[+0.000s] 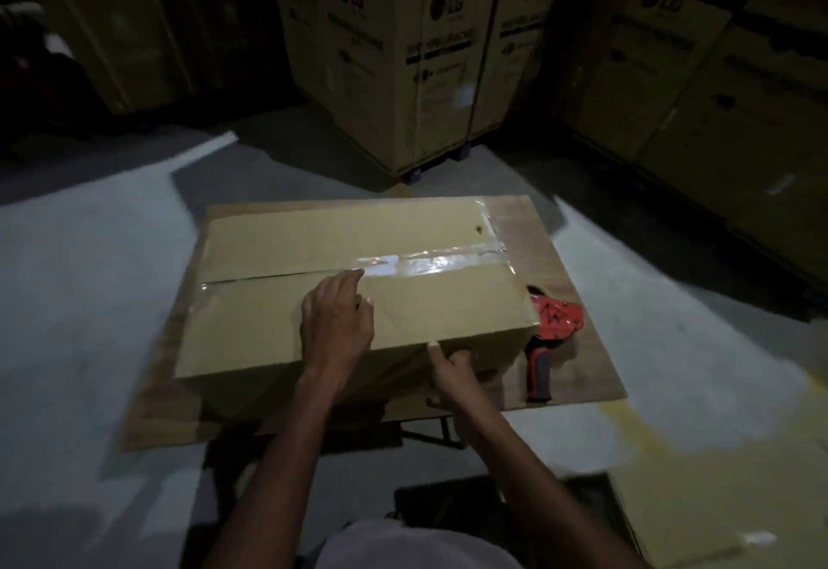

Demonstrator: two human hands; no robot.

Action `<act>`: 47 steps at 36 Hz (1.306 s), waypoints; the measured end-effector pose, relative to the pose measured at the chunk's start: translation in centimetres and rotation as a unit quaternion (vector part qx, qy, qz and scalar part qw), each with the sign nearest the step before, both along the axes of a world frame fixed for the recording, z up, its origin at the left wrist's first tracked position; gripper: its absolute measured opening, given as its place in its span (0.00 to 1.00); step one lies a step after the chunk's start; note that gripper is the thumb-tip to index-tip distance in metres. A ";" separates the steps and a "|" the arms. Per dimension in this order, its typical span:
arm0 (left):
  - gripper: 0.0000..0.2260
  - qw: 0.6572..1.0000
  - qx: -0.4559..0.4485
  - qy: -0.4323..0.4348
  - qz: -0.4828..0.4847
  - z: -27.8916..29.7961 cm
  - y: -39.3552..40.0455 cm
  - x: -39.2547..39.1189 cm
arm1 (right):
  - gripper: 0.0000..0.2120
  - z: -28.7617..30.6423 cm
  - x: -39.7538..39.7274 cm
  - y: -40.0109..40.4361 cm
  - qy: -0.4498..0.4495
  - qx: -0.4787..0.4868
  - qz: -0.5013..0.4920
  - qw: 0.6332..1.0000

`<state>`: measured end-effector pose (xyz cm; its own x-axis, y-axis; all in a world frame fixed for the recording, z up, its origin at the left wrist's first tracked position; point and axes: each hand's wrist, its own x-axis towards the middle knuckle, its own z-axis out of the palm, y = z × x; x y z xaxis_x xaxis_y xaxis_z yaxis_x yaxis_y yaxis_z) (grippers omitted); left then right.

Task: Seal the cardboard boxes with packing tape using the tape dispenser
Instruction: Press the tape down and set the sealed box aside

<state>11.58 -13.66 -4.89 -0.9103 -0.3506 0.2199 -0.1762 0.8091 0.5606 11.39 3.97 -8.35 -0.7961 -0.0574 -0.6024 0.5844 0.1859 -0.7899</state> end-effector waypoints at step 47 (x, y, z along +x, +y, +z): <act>0.12 0.976 -0.143 -0.018 -0.162 0.8 -22.4 -1.9 | 0.55 -1.4 -7.9 -22.3 0.140 -0.018 -0.274 0.951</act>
